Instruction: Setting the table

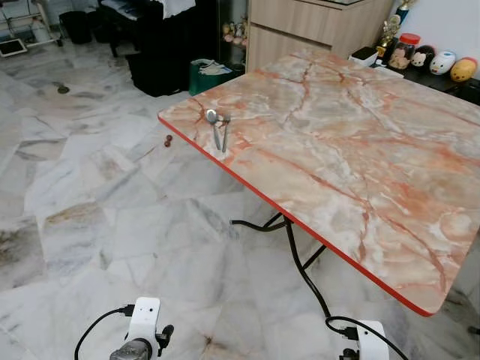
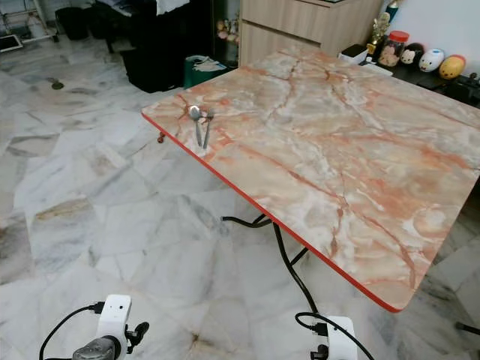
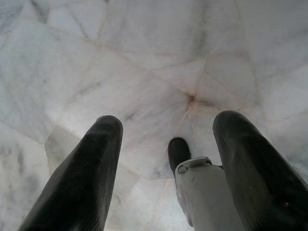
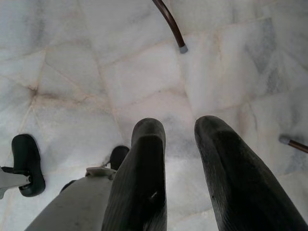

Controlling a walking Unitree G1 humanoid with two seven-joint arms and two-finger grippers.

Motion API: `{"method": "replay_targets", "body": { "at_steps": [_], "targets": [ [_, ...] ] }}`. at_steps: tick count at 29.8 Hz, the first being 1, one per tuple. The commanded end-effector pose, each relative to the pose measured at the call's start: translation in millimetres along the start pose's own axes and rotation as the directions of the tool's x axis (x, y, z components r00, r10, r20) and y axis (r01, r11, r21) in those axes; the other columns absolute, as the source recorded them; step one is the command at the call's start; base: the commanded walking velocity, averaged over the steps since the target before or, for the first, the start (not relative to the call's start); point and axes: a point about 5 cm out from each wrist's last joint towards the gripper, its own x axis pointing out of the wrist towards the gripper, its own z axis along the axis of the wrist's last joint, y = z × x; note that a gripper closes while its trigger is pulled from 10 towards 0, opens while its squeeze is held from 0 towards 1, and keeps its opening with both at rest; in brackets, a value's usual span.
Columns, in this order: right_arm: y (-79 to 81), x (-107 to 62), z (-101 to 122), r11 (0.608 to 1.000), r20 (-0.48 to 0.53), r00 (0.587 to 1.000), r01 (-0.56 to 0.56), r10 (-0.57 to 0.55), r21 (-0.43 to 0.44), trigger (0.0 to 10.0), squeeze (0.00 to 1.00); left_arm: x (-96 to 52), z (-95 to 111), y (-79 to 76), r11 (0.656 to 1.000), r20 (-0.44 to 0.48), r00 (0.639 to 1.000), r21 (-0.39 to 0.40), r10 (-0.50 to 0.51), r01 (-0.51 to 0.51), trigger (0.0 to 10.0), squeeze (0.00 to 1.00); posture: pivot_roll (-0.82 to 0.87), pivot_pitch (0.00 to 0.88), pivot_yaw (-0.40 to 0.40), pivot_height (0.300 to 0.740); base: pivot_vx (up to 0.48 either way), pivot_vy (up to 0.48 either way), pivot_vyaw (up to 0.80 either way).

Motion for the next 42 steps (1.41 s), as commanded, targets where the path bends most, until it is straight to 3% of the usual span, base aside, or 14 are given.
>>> {"method": "replay_targets", "body": {
  "at_steps": [1, 14, 21, 42],
  "targets": [
    [0.5, 0.0, 0, 1.0, 0.006, 1.0, 0.001, -0.001, 0.009, 10.0, 0.0, -1.3, -7, 1.3, 1.0, -0.027, 1.0, 0.027, 0.005, -0.004, 10.0, 0.0, 0.08, 0.0, -0.026, 0.74, 0.0, 0.0, 0.0],
    [-0.5, 0.1, 1, 1.0, 0.003, 1.0, 0.004, -0.004, 0.011, 10.0, 0.0, -1.3, -8, 0.4, 1.0, -0.031, 0.999, 0.019, 0.01, -0.01, 10.0, 0.0, 0.08, 0.0, -0.031, 0.74, 0.0, 0.0, 0.0],
    [-0.5, 0.1, 1, 1.0, 0.008, 1.0, 0.003, -0.003, 0.021, 10.0, 0.0, -1.9, -11, 1.0, 1.0, -0.046, 0.999, 0.01, 0.013, -0.013, 10.0, 0.0, 0.08, 0.0, -0.033, 0.74, 0.0, 0.0, -0.76],
    [-0.2, 0.3, 3, 1.0, 0.013, 1.0, 0.0, 0.0, 0.016, 10.0, 0.0, -5.3, -24, 5.8, 1.0, -0.092, 0.995, 0.005, 0.026, -0.025, 10.0, 0.0, 0.08, 0.0, -0.033, 0.74, 0.0, 0.0, 0.0]
  ]
}}
